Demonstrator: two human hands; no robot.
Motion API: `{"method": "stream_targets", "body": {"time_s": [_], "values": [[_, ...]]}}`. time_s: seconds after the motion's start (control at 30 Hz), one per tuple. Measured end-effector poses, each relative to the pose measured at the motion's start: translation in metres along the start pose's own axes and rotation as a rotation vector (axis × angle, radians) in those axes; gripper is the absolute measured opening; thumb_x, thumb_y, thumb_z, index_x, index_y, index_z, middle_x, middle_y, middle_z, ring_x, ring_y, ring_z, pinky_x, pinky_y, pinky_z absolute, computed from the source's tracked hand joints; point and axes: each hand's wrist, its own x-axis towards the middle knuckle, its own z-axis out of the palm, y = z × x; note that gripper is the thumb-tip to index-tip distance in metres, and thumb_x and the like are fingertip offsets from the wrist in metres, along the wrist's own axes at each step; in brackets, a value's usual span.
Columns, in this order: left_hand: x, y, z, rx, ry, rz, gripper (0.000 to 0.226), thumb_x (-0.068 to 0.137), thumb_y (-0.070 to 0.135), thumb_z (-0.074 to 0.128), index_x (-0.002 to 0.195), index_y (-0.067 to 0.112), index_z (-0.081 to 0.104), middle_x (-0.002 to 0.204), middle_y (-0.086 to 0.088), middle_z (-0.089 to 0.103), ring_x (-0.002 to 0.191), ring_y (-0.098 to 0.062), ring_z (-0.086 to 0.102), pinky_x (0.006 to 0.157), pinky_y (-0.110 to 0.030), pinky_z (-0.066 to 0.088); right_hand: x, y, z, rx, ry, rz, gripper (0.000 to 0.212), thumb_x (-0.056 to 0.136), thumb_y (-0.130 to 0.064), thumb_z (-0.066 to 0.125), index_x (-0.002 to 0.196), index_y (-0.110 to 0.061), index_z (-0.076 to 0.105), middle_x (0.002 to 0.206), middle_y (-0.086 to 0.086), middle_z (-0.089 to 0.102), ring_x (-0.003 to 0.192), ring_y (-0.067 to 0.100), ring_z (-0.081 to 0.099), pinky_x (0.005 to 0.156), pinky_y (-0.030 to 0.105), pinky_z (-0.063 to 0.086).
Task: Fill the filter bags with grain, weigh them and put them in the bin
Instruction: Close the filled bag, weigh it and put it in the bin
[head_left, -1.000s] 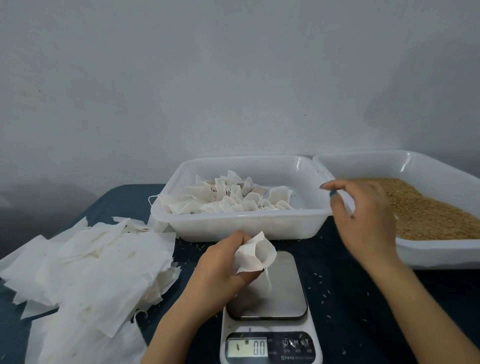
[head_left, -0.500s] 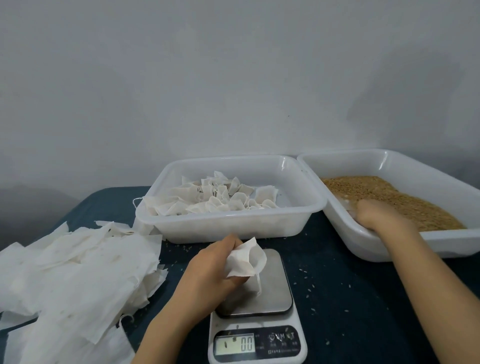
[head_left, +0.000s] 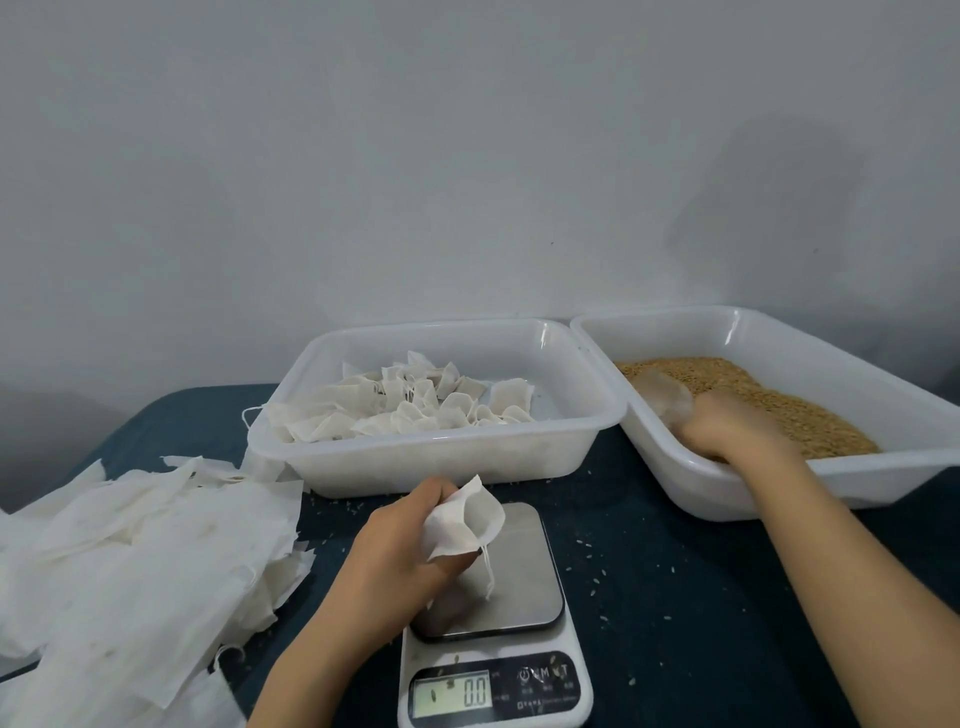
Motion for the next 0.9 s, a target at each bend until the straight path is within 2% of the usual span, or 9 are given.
{"method": "stream_targets", "body": {"time_s": [0.1,0.13,0.2,0.3,0.4,0.47,0.53,0.73,0.9], "values": [[0.0,0.001,-0.002,-0.003,-0.007,-0.005,0.021,0.073,0.038,0.061,0.092,0.029,0.058,0.078,0.008,0.069,0.073,-0.013,0.063,0.063,-0.037,0.051,-0.006,0.004,-0.006,-0.104,0.028,0.075,0.051,0.094,-0.016,0.052,0.14,-0.001,0.037,0.108,0.012,0.062,0.092,0.029,0.061,0.076,0.036,0.051],[0.0,0.001,-0.002,-0.001,-0.009,-0.003,0.02,0.074,0.038,0.061,0.092,0.029,0.058,0.079,0.009,0.07,0.074,-0.012,0.063,0.064,-0.037,0.051,-0.009,0.007,-0.01,-0.197,0.053,0.064,0.047,0.094,-0.015,0.05,0.139,-0.004,0.04,0.111,0.011,0.061,0.093,0.027,0.061,0.075,0.034,0.05],[0.0,-0.001,-0.002,0.005,-0.001,0.002,0.016,0.079,0.034,0.067,0.093,0.03,0.058,0.079,0.011,0.069,0.074,-0.011,0.063,0.066,-0.035,0.051,-0.012,0.012,-0.014,-0.376,0.07,0.046,0.032,0.097,-0.018,0.044,0.128,-0.012,0.053,0.1,0.003,0.059,0.086,0.02,0.057,0.066,0.028,0.043],[0.001,-0.004,-0.001,0.027,0.007,0.006,0.016,0.084,0.027,0.071,0.093,0.032,0.058,0.081,0.015,0.067,0.075,-0.009,0.061,0.064,-0.03,0.049,-0.015,0.015,-0.019,-0.423,0.031,0.052,0.032,0.1,-0.027,0.034,0.113,-0.018,0.062,0.09,0.0,0.056,0.078,0.017,0.052,0.061,0.027,0.035],[0.001,-0.005,-0.002,0.03,0.01,0.015,0.016,0.08,0.032,0.069,0.092,0.034,0.057,0.084,0.018,0.066,0.078,-0.008,0.061,0.063,-0.025,0.047,-0.022,0.008,-0.032,-0.357,-0.048,0.027,0.032,0.096,-0.038,0.042,0.093,-0.013,0.062,0.092,0.003,0.061,0.079,0.021,0.055,0.067,0.028,0.04],[0.002,-0.006,-0.002,0.029,0.011,0.018,0.017,0.08,0.03,0.069,0.092,0.034,0.057,0.084,0.019,0.066,0.078,-0.007,0.061,0.061,-0.022,0.046,-0.025,0.003,-0.039,-0.253,-0.174,-0.018,0.025,0.093,-0.022,0.05,0.072,-0.009,0.057,0.071,0.004,0.059,0.06,0.019,0.051,0.058,0.025,0.04],[0.001,-0.006,-0.001,0.04,0.013,0.018,0.018,0.082,0.026,0.071,0.091,0.034,0.057,0.084,0.02,0.066,0.077,-0.006,0.06,0.06,-0.021,0.045,-0.027,-0.001,-0.041,-0.132,-0.281,-0.038,0.029,0.091,-0.009,0.048,0.062,-0.009,0.052,0.05,0.002,0.049,0.041,0.017,0.038,0.044,0.02,0.03],[0.002,-0.007,-0.001,0.055,0.001,0.045,0.021,0.083,0.024,0.072,0.09,0.033,0.055,0.084,0.02,0.064,0.075,-0.006,0.058,0.057,-0.02,0.042,-0.021,0.011,-0.04,0.157,-0.28,-0.026,0.038,0.101,-0.022,0.047,0.067,-0.006,0.052,0.039,-0.001,0.041,0.032,0.013,0.031,0.04,0.017,0.026],[0.003,-0.008,0.0,0.047,-0.008,0.023,0.019,0.077,0.039,0.066,0.091,0.036,0.054,0.087,0.023,0.064,0.079,-0.004,0.059,0.06,-0.023,0.047,-0.017,0.022,-0.037,0.366,-0.231,-0.015,0.039,0.099,-0.032,0.055,0.069,-0.007,0.055,0.037,-0.003,0.044,0.029,0.01,0.034,0.037,0.015,0.028]]}}
